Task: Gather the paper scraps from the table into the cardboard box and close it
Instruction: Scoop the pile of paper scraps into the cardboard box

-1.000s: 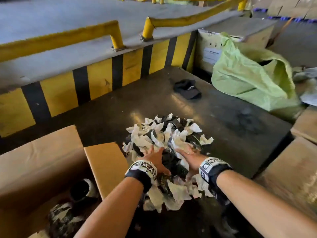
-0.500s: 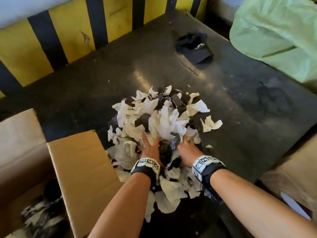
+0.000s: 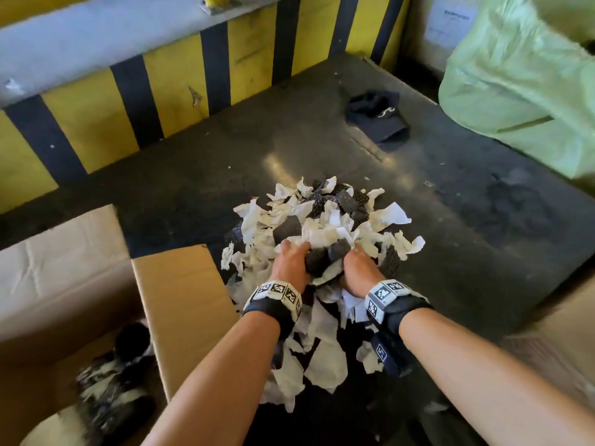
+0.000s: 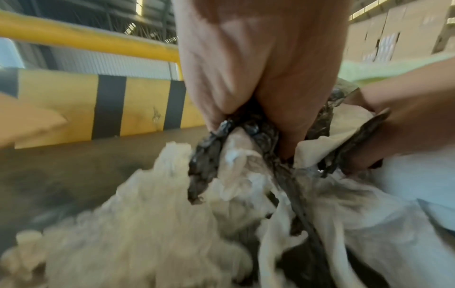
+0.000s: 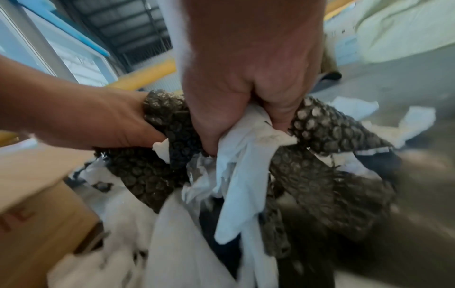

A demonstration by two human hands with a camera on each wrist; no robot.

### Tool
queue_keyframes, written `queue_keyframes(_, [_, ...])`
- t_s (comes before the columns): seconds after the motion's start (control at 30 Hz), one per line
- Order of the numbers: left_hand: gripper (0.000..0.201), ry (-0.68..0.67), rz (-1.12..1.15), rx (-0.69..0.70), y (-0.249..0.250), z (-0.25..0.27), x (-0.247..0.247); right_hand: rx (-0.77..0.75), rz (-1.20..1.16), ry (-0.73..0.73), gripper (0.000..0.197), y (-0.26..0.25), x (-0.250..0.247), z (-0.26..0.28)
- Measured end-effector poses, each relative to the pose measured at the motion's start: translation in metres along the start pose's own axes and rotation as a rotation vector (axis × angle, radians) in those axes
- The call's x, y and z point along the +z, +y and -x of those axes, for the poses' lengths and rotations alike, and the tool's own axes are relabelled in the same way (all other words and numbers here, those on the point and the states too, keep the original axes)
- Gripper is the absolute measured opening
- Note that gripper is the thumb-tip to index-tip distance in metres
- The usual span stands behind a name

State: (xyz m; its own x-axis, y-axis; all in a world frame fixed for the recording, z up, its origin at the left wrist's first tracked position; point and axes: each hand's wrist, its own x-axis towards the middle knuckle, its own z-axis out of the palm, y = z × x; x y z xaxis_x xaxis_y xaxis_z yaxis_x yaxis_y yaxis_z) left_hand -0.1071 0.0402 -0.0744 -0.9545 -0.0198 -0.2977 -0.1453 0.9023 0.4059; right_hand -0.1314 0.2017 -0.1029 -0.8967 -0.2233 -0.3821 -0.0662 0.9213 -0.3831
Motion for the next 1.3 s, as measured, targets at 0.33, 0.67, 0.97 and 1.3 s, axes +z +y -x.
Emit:
queue_keyframes(0.33, [0.036, 0.294, 0.14, 0.102, 0.001, 0.075, -0.13, -0.165, -0.145, 0.272, 0.041, -0.108, -0.105, 0.078])
queue_keyframes(0.67, [0.033, 0.48, 0.148, -0.099, -0.136, 0.228, -0.23, -0.528, -0.142, 0.214, 0.023, -0.3, -0.063, 0.134])
queue_keyframes(0.97, [0.038, 0.471, 0.172, -0.395, -0.278, 0.313, -0.229, -0.621, 0.106, -0.009, 0.014, -0.434, 0.049, 0.154])
queue_keyframes(1.3, [0.094, 0.033, 0.032, -0.605, -0.361, 0.264, -0.182, -0.531, 0.596, -0.378, 0.032, -0.45, 0.145, 0.087])
